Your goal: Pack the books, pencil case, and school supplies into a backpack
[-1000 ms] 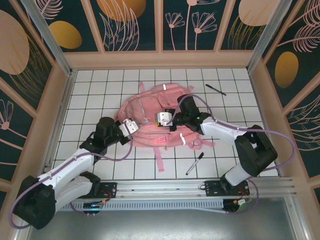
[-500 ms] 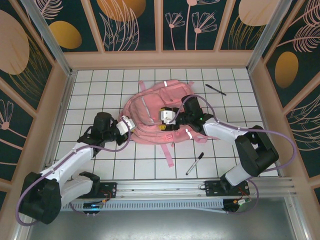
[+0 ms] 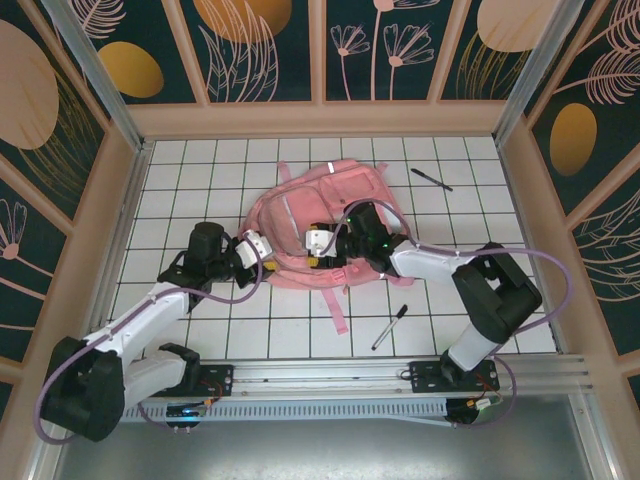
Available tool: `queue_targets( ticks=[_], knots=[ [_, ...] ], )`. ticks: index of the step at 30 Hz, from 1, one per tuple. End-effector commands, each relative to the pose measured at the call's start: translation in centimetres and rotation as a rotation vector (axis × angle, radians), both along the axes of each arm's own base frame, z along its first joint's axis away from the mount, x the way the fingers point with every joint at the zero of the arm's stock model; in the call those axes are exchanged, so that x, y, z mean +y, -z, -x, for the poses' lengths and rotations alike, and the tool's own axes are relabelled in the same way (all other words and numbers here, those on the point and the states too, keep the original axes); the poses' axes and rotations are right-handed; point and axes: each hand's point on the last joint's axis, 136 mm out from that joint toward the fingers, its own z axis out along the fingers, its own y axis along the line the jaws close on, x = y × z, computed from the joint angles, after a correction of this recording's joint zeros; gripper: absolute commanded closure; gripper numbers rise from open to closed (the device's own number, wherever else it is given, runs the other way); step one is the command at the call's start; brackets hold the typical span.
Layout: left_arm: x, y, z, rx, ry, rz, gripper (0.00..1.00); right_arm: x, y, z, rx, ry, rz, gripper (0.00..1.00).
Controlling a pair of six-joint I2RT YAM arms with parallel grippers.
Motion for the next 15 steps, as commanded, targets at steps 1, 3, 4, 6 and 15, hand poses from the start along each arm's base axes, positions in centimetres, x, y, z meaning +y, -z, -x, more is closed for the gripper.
queue_targets(
  ticks=[1,3,4,6,15],
  knots=[
    [-0.8,-0.7,-0.4,-0.048,0.059,0.012,0.53,0.0,0.7,-1.6,-0.041,0.069,0.038,0.42],
    [-1.0,-0.5,-0.4,-0.048,0.079,0.009,0.52,-0.1,0.5,-2.4,-0.068,0.109,0.029,0.62],
    [-1.0,-0.3,-0.4,-0.05,0.085,0.003,0.51,0.0,0.1,-2.5,-0.075,0.114,0.021,0.79],
    [-1.0,-0.2,-0.8,-0.064,0.081,-0.007,0.49,0.1,-0.6,-2.1,-0.075,0.092,-0.003,0.98],
    [-2.0,-2.8,-2.5,-0.158,0.07,0.068,0.4,0.4,-4.3,0.4,-0.006,-0.035,-0.152,1.0]
  ],
)
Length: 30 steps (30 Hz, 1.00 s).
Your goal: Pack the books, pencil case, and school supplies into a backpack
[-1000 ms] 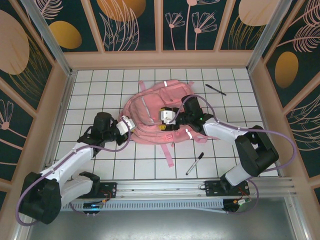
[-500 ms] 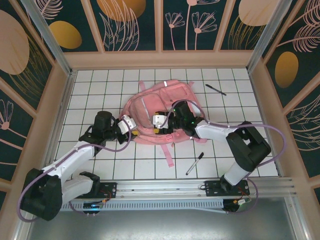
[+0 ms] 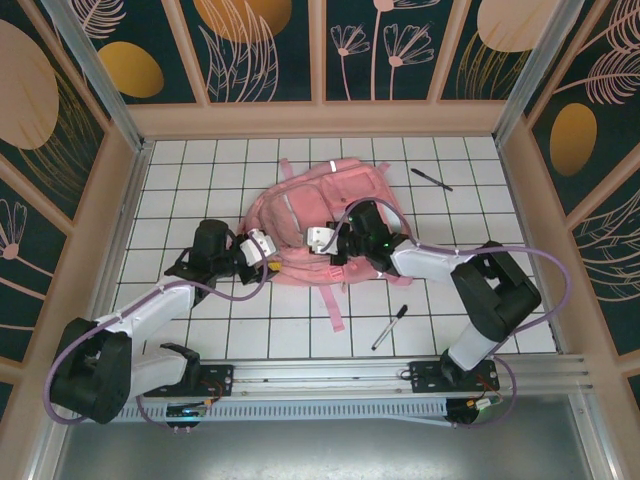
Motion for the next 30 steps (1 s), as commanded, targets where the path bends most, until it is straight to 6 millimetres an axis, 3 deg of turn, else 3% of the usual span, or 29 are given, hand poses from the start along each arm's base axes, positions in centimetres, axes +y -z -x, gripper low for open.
queue_targets(
  ticks=[1,7,15,30],
  knots=[
    [-1.4,-3.2,-1.2,-0.109,0.048,0.069,0.42,0.7,-3.7,0.9,-0.017,-0.052,-0.118,1.0],
    [-2.8,-3.5,-1.5,-0.104,0.093,0.067,0.52,0.9,-5.1,1.2,-0.02,-0.086,-0.142,1.0],
    [-3.8,-1.4,-1.1,-0.07,0.15,-0.015,0.66,0.8,-6.0,1.4,-0.028,-0.09,-0.159,1.0],
    [-2.7,-0.2,-0.1,-0.041,0.093,-0.025,0.68,0.0,-6.8,0.8,-0.029,-0.05,-0.195,1.0]
  ],
)
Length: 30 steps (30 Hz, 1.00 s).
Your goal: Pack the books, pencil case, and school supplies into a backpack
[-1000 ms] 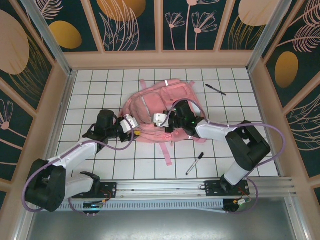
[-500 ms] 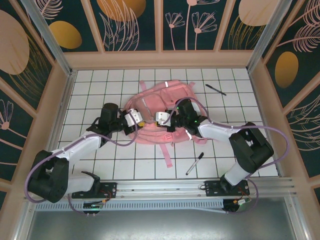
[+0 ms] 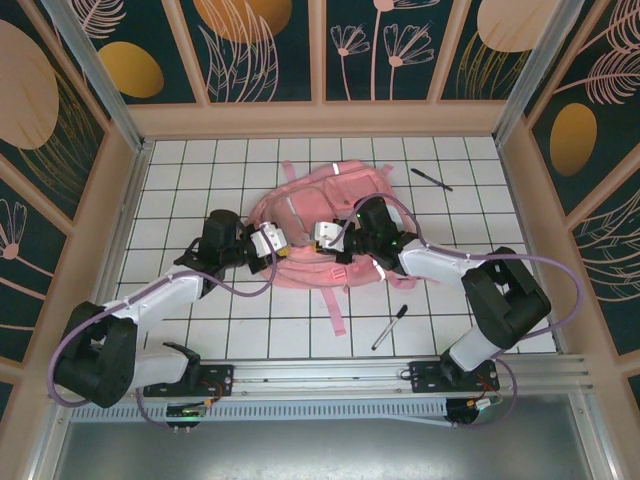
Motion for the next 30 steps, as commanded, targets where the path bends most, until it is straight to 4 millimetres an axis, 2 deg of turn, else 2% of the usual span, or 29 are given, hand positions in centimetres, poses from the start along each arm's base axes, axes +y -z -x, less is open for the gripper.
queue_targets(
  ticks=[1,4,8,11,15,22,26,30],
  knots=[
    [-0.2,1.1,1.3,0.043,0.029,0.0,0.7,1.0,-5.4,0.2,-0.104,-0.048,-0.146,1.0],
    [-0.4,0.9,1.2,0.057,0.026,0.014,0.72,1.1,-5.4,0.1,-0.097,-0.049,-0.148,1.0],
    [-0.3,1.2,1.5,0.05,0.029,0.014,0.67,1.0,-5.5,0.2,-0.099,-0.05,-0.142,1.0],
    [-0.4,1.5,1.6,0.04,0.046,0.001,0.67,1.1,-5.5,0.9,-0.104,-0.085,-0.14,1.0],
    [-1.2,1.2,1.0,0.049,0.074,0.022,0.69,1.8,-5.6,1.6,-0.106,-0.119,-0.134,1.0],
    [-2.3,1.3,1.6,0.036,0.132,0.012,0.72,2.0,-5.9,1.3,-0.103,-0.103,-0.146,1.0],
    [-1.9,1.4,2.0,0.008,0.136,-0.009,0.93,1.9,-5.6,1.6,-0.097,-0.11,-0.142,1.0],
    [-1.2,1.3,2.7,-0.008,0.138,-0.041,1.0,1.7,-5.1,1.7,-0.104,-0.113,-0.116,1.0]
  ],
)
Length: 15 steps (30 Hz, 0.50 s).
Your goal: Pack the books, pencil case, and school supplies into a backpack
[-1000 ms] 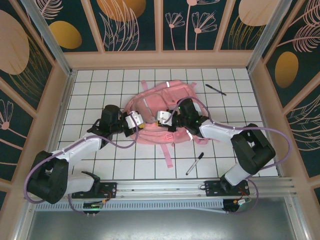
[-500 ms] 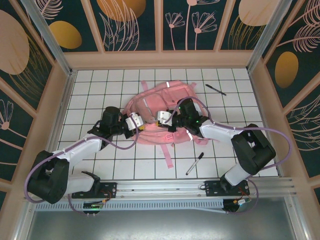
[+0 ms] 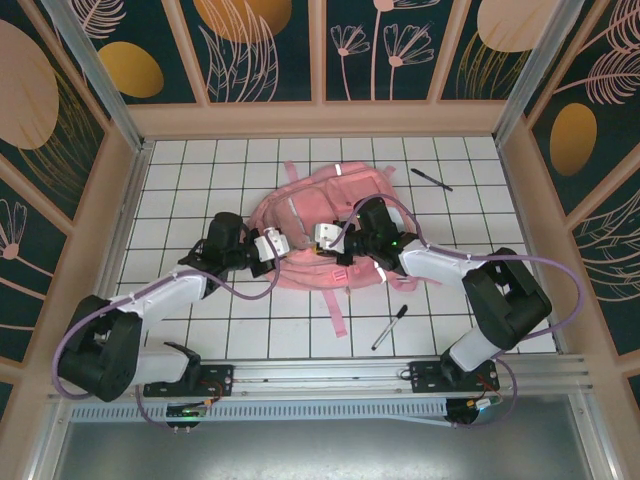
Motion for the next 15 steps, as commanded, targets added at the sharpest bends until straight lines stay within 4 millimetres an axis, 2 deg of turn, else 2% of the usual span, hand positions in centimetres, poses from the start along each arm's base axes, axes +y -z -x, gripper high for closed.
queue_targets(
  ticks=[1,5,10,11,12,13,14,15],
  knots=[
    [-0.4,0.2,2.3,-0.012,0.09,-0.023,1.0,1.6,-5.2,1.0,-0.124,-0.091,-0.12,1.0],
    [0.7,0.9,3.1,-0.015,0.089,-0.083,1.0,1.0,-4.5,0.7,-0.117,-0.069,-0.112,1.0],
    [1.5,0.8,3.7,-0.023,0.063,-0.097,1.0,0.9,-5.0,0.4,-0.123,-0.068,-0.115,1.0],
    [1.6,0.7,3.6,-0.038,0.05,-0.091,0.95,0.9,-5.1,0.4,-0.126,-0.07,-0.114,1.0],
    [1.7,0.3,3.3,-0.058,0.027,-0.077,0.74,0.9,-5.1,0.5,-0.128,-0.073,-0.113,1.0],
    [1.8,-0.1,2.9,-0.073,0.001,-0.062,0.6,0.9,-5.1,0.5,-0.128,-0.074,-0.111,1.0],
    [1.8,-0.7,2.5,-0.093,-0.019,-0.049,0.55,0.9,-5.0,0.6,-0.127,-0.079,-0.111,1.0],
    [1.8,-1.2,2.2,-0.108,-0.03,-0.04,0.53,0.9,-5.1,0.7,-0.125,-0.083,-0.112,1.0]
  ],
)
